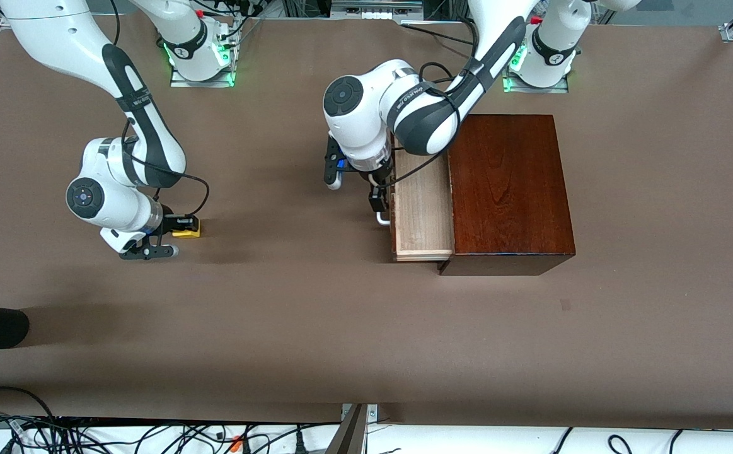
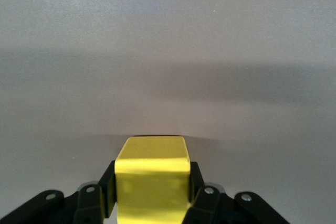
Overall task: Open drawer, take yellow block, close drawer
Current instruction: 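Push the drawer shut with the left gripper while the right gripper holds the cube, then open the right gripper to drop the yellow cube onto the table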
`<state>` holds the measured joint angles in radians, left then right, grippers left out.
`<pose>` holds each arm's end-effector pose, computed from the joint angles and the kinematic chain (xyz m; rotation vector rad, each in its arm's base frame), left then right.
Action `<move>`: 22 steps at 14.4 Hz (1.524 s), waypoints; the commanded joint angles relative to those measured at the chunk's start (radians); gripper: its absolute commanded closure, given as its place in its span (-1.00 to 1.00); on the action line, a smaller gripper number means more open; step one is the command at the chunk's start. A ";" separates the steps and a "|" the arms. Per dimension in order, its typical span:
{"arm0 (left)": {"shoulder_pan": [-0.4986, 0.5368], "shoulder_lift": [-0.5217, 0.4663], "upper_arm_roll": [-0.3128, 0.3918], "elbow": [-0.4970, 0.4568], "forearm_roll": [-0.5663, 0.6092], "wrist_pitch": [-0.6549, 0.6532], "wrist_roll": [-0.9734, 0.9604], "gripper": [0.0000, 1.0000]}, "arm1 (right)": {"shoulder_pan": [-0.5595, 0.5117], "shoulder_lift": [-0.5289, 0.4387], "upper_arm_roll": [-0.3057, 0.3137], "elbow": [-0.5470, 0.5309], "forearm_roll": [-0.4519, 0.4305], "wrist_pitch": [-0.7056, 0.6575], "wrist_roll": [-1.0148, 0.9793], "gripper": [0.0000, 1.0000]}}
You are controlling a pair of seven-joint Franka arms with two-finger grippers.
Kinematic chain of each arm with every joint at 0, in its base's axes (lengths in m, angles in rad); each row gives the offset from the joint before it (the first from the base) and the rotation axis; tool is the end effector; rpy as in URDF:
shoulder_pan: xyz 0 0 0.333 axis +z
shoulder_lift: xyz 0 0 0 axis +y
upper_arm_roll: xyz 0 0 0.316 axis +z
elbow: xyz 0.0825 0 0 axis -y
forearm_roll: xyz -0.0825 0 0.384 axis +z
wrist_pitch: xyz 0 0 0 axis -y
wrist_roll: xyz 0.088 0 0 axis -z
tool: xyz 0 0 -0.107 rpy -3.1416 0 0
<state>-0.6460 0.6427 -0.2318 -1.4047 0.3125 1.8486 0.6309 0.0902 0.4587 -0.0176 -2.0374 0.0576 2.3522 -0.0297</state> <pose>0.4888 -0.5037 0.3206 -2.0741 2.1138 0.2366 0.5810 0.0431 0.2042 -3.1052 -0.0933 0.2245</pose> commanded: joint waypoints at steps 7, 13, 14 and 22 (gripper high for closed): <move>0.048 -0.014 0.025 0.009 0.094 -0.193 0.018 -1.00 | -0.020 -0.023 -0.016 0.006 0.005 0.010 -0.001 -1.00; 0.104 -0.024 0.025 -0.008 0.123 -0.233 0.018 -1.00 | -0.018 -0.230 -0.024 0.057 -0.002 -0.144 -0.032 -1.00; 0.109 -0.024 0.025 -0.008 0.125 -0.244 0.018 -1.00 | -0.018 -0.253 -0.022 0.095 -0.002 -0.204 -0.033 -1.00; 0.102 -0.034 0.022 -0.004 0.113 -0.215 -0.028 -1.00 | -0.018 -0.366 -0.024 0.388 0.002 -0.672 -0.032 -1.00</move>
<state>-0.5395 0.6387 -0.2173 -1.4010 0.3908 1.6213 0.6289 0.0805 0.1309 -0.0482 -1.6772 0.0570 1.7531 -0.0500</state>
